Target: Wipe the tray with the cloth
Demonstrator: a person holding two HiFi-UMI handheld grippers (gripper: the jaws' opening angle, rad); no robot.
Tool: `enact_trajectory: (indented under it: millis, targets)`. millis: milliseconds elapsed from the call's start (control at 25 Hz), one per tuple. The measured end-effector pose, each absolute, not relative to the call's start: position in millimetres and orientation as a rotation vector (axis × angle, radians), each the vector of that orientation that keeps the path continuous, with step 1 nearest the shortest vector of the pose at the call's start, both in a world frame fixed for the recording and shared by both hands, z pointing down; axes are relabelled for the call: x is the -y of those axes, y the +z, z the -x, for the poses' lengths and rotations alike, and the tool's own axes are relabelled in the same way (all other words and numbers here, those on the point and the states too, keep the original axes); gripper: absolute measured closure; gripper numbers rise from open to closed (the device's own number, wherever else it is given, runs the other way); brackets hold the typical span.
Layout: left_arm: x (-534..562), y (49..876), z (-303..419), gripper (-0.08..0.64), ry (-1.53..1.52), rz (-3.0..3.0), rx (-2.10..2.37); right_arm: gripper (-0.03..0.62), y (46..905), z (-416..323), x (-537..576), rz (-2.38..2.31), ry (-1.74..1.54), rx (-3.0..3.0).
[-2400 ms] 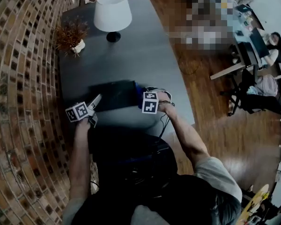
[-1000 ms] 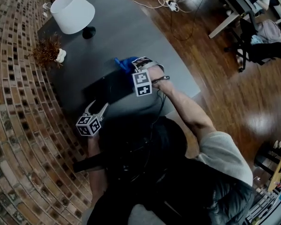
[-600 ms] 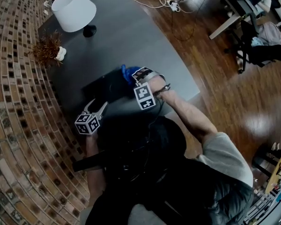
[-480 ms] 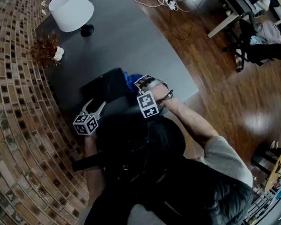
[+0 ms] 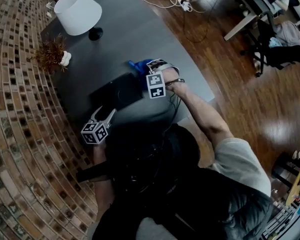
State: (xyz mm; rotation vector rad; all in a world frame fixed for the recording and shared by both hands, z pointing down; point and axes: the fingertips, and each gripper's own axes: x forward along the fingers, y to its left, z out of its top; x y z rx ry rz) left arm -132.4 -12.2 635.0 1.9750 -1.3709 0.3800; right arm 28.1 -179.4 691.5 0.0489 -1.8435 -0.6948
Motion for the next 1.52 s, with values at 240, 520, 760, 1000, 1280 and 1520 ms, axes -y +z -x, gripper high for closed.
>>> enact_trajectory:
  millis: [240,520,760,1000,1280,1520]
  targets:
    - [13,635,130,0.272,0.379,-1.975,1.373,0.42,713,19,192,0.062,-0.801,1.818]
    - [13,634,131,0.272,0.374,-1.985,1.368,0.422,710,-2,136,0.14,-0.769,1.826]
    - [14,634,130,0.272,0.38,-1.991,1.375,0.422,704,-34,70,0.142,-0.647,1.865]
    - [14,630,130,0.272,0.339,-1.998,1.403,0.422,691,-51,28,0.207,-0.533,1.921]
    - [-10,610,118,0.279,0.005,-1.904,1.415,0.42,610,-43,98,0.136,-0.318,2.236]
    - [-30,642,88,0.278,-0.118,-1.746,1.331,0.42,592,39,226,-0.076,-0.712,2.005]
